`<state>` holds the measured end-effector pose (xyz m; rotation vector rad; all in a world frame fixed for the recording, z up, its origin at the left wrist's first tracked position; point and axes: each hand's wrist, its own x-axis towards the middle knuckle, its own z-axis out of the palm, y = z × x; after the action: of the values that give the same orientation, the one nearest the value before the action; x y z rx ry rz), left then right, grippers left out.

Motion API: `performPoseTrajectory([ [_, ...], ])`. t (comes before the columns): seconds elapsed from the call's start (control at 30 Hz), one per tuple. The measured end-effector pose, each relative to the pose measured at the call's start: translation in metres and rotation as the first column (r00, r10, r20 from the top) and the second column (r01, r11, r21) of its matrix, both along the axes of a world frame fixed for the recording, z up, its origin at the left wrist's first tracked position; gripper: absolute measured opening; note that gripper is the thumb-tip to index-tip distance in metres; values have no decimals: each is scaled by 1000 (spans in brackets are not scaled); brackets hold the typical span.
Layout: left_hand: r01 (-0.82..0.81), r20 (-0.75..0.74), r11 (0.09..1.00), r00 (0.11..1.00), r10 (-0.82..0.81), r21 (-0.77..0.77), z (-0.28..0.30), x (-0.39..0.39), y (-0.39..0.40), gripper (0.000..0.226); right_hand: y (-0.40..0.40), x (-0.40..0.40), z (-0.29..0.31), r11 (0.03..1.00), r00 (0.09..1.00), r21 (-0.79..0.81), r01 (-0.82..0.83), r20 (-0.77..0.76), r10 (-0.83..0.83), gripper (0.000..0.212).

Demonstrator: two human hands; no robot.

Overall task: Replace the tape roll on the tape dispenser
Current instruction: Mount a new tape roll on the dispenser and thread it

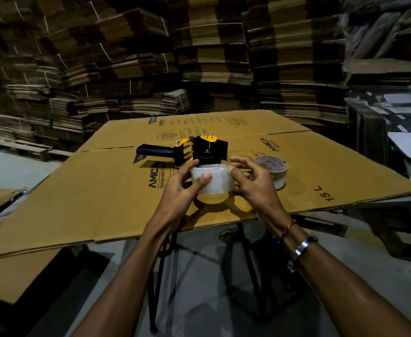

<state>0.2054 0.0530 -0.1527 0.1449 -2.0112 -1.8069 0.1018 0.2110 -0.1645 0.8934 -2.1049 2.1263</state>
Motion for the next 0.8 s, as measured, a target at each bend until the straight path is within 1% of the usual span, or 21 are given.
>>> performPoseTrajectory([
  [0.07, 4, -10, 1000, 1000, -4, 13, -1, 0, 0, 57, -1, 0, -2, 999, 1000, 25, 28, 13, -29, 32],
  [0.13, 10, -15, 1000, 1000, -9, 24, -1, 0, 0, 60, -1, -1, -2, 999, 999, 18, 47, 26, -47, 34],
  [0.2, 9, -9, 998, 1000, -8, 58, -1, 1, -1, 63, -1, -3, -2, 997, 995, -51, 51, 85, -47, 26],
  [0.27, 12, -2, 994, 1000, -12, 104, 1, 0, -2, 61, 1, -3, 0, 991, 987, -130, 37, 159, -16, 16],
  [0.33, 26, 2, 986, 1000, -26, 162, 3, 0, -2, 58, 2, -3, 1, 987, 978, -158, 5, 206, 28, 14],
  [0.37, 28, 2, 982, 1000, -29, 184, 3, 0, -3, 59, 2, -1, 2, 987, 975, -157, -21, 215, 55, 20],
  [0.43, 29, -4, 982, 1000, -28, 187, 2, -1, -4, 61, 1, 2, 5, 992, 974, -108, -69, 208, 91, 40],
  [0.47, 28, -9, 984, 1000, -27, 173, 1, -1, -4, 61, 1, 2, 7, 995, 978, -64, -74, 190, 85, 45],
  [0.53, 30, -16, 989, 999, -28, 148, -1, -1, -4, 62, 1, 3, 9, 998, 986, -11, -58, 155, 59, 44],
  [0.67, 18, -22, 992, 1000, -16, 124, -2, -1, -4, 63, 0, 2, 0, 1000, 997, -11, 9, 81, -8, 39],
  [0.8, -22, -33, 994, 999, 26, 108, -1, -2, -3, 62, -1, 10, -5, 993, 985, 20, 114, -130, -111, 27],
])
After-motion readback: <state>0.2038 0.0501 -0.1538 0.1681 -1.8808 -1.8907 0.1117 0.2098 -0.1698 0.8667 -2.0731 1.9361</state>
